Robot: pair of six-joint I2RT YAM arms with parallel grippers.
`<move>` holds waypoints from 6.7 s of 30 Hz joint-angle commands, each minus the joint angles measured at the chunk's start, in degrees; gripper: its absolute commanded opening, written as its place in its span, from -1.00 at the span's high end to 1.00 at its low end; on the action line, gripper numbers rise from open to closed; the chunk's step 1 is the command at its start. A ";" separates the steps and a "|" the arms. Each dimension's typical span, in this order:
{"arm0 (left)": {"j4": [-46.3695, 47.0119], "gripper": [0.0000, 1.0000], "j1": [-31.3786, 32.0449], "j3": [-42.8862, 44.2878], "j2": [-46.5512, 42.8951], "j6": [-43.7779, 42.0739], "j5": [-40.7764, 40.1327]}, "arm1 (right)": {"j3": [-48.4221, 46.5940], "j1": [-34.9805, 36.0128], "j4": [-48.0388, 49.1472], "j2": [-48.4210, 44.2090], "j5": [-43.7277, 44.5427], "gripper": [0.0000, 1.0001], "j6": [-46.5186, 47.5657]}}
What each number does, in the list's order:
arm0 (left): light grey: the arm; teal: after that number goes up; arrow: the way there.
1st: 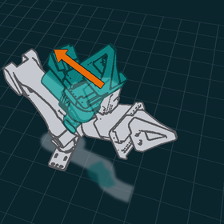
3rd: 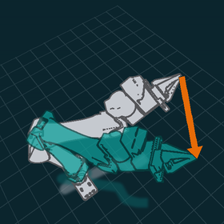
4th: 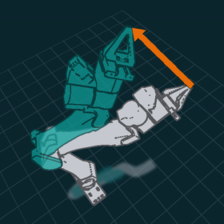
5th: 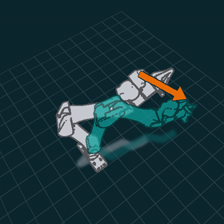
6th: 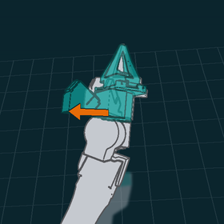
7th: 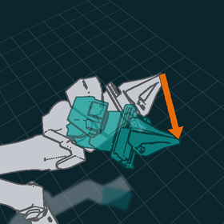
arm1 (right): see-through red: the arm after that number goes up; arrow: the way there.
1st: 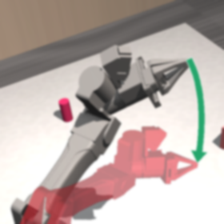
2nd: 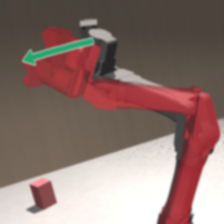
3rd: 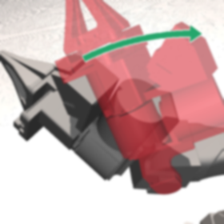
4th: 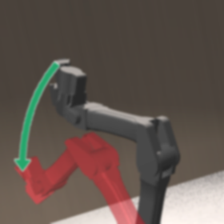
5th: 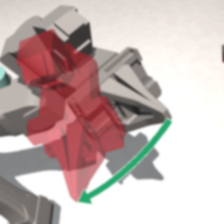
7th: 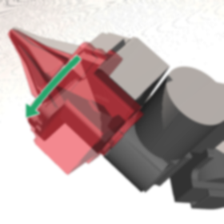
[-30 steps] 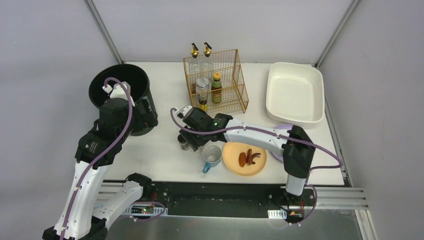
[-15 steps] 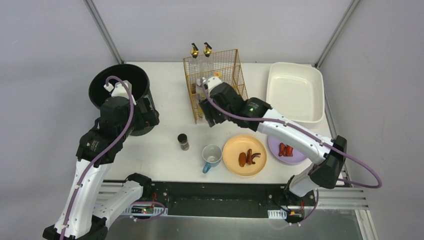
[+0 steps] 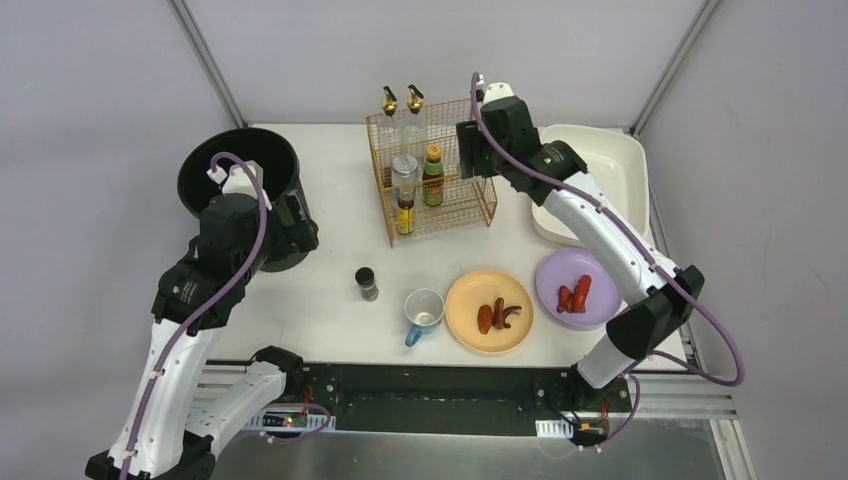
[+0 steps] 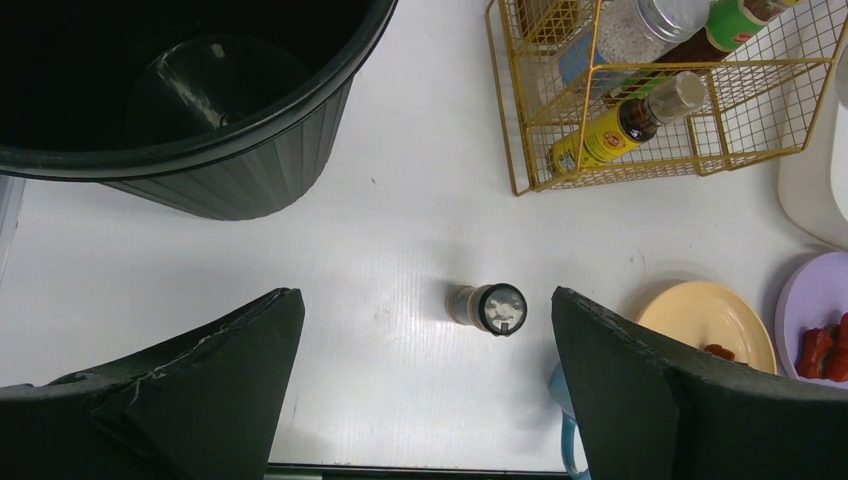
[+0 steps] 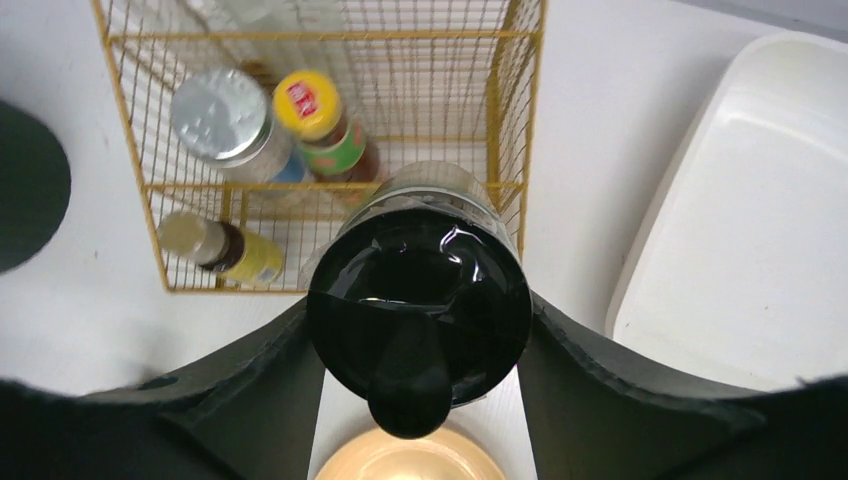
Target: Clear the kitchen counter
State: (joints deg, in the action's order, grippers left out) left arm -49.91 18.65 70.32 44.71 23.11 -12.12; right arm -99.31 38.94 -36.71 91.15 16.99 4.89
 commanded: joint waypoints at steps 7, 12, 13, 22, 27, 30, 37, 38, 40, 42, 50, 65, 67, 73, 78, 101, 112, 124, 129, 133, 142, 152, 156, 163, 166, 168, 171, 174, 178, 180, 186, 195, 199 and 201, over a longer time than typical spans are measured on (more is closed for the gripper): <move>1.87 -0.99 -0.34 -0.95 -0.90 -0.75 0.52 | -13.40 -6.24 3.84 9.90 -2.80 0.47 -1.58; 2.47 -0.99 -0.37 -1.63 -0.76 0.29 1.97 | -16.84 -7.20 3.70 13.98 -3.61 0.46 -2.09; 2.54 -0.99 -0.42 -1.74 -0.83 0.36 2.01 | -17.35 -7.42 3.58 14.72 -4.15 0.46 -2.37; 2.79 -0.99 -0.36 -1.70 -0.53 0.01 2.10 | -19.03 -8.37 3.32 20.29 -5.78 0.47 -3.12; 2.79 -0.99 -0.42 -1.98 -0.54 -0.03 1.79 | -19.78 -9.14 3.02 23.80 -7.40 0.47 -3.71; 2.77 -0.99 -0.37 -1.99 -0.42 0.00 1.85 | -20.37 -9.36 2.48 25.62 -7.80 0.47 -3.92; 2.72 -0.99 -0.38 -1.65 -0.18 -0.33 1.79 | -22.67 -9.88 1.04 29.51 -8.03 0.46 -4.39; 2.64 -0.99 -0.33 -1.67 -0.26 -0.39 1.71 | -22.76 -9.92 0.87 30.06 -8.08 0.44 -4.50; 2.64 -0.99 -0.37 -1.68 -0.34 -0.35 1.75 | -22.61 -9.98 0.85 30.77 -8.08 0.39 -4.77; 2.67 -0.99 -0.36 -1.76 -0.53 -0.43 1.66 | -22.51 -10.05 0.88 31.43 -8.05 0.34 -4.80; 2.67 -0.99 -0.37 -1.68 -0.55 -0.57 1.68 | -21.49 -10.05 0.57 32.36 -7.04 -0.24 -6.30; 2.71 -0.99 -0.37 -2.25 -1.15 -0.39 1.53 | -20.26 -9.95 0.68 26.33 -5.04 -0.58 -7.13; 2.69 -0.99 -0.37 -2.14 -1.16 -0.51 1.47 | -19.26 -9.94 1.15 23.94 -4.51 -0.59 -7.30; 2.69 -0.99 -0.37 -1.58 -1.05 -0.65 1.44 | -13.92 -9.30 2.49 15.35 -3.71 -0.61 -7.52; 2.64 -0.99 -0.37 -1.16 -1.11 -1.10 0.96 | -9.34 -7.06 1.49 7.64 -6.79 -0.63 -5.72; 1.61 -0.99 -0.40 -0.32 -3.88 0.49 -0.91 | -4.33 19.75 -6.01 7.62 -20.11 -0.63 -3.37; 1.30 -0.99 -0.36 -0.74 -4.51 1.50 -0.62 | -7.18 25.43 -1.65 18.62 -15.62 -0.75 -8.91; 1.15 -0.99 -0.37 -0.97 -4.59 0.97 -1.14 | -8.72 26.42 1.84 26.94 -10.65 -0.75 -11.58; 1.20 -0.99 -0.37 -1.45 -4.65 0.79 -1.32 | -9.09 26.56 2.51 28.63 -10.40 -0.69 -11.68; 1.18 -0.99 -0.38 -1.80 -4.81 0.82 -1.43 | -9.32 26.71 2.39 29.56 -11.02 -0.54 -11.65; 1.22 -0.99 -0.37 -1.74 -4.64 0.71 -1.42 | -9.44 27.31 2.22 30.07 -11.04 0.07 -11.13; 1.20 -0.99 -0.39 -1.55 -4.47 0.68 -1.35 | -8.31 28.04 1.89 24.39 -9.62 0.65 -10.86; 1.15 -0.99 -0.36 -1.27 -4.13 0.68 -1.29 | -6.65 28.10 2.22 18.73 -8.02 0.67 -10.70; 1.16 -0.99 -0.37 -0.97 -3.73 0.87 -1.18 | -4.94 27.06 1.05 9.49 -5.48 0.70 -9.12; 1.20 -0.99 -0.40 -0.81 -3.75 1.06 -1.15 | -4.54 25.56 -0.07 6.23 -4.09 0.70 -8.31; 1.14 -0.99 -0.40 -0.80 -3.74 1.06 -1.15 | -3.97 24.04 -0.53 4.11 -3.62 0.70 -8.18; 1.16 -0.99 -0.38 -0.57 -3.54 1.06 -1.12 | -2.81 20.76 -0.55 0.98 -3.15 0.70 -7.73; 1.18 -0.99 -0.40 -0.54 -3.42 1.11 -1.06 | -2.05 17.17 -0.88 -1.37 -3.08 0.70 -7.54; 1.18 -0.99 -0.37 -0.45 -3.32 1.07 -1.00 | -1.32 12.56 -0.90 -2.81 -4.26 0.69 -7.63; 1.21 -0.99 -0.40 -0.41 -3.27 0.97 -1.08 | -1.14 10.05 -0.59 -2.78 -5.31 0.70 -7.64; 1.16 -0.99 -0.38 0.00 -2.93 0.59 -1.06 | -1.35 4.61 1.12 0.31 -8.13 0.70 -8.60; 1.18 -0.99 -0.38 0.08 -2.33 0.19 -0.98 | -4.45 1.62 2.80 7.71 -8.65 0.70 -8.40; 1.17 -0.99 -0.40 -0.25 -2.27 -0.13 -1.25 | -5.14 1.59 3.19 10.45 -7.88 0.71 -7.85; 1.22 -0.99 -0.37 -0.36 -2.28 -0.17 -1.26 | -4.94 1.58 3.62 11.67 -7.43 0.71 -7.70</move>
State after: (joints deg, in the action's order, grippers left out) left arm -48.82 18.65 68.53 42.33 23.53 -12.49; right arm -101.01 40.58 -35.77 102.06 8.99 -3.49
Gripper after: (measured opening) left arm 0.995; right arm 0.466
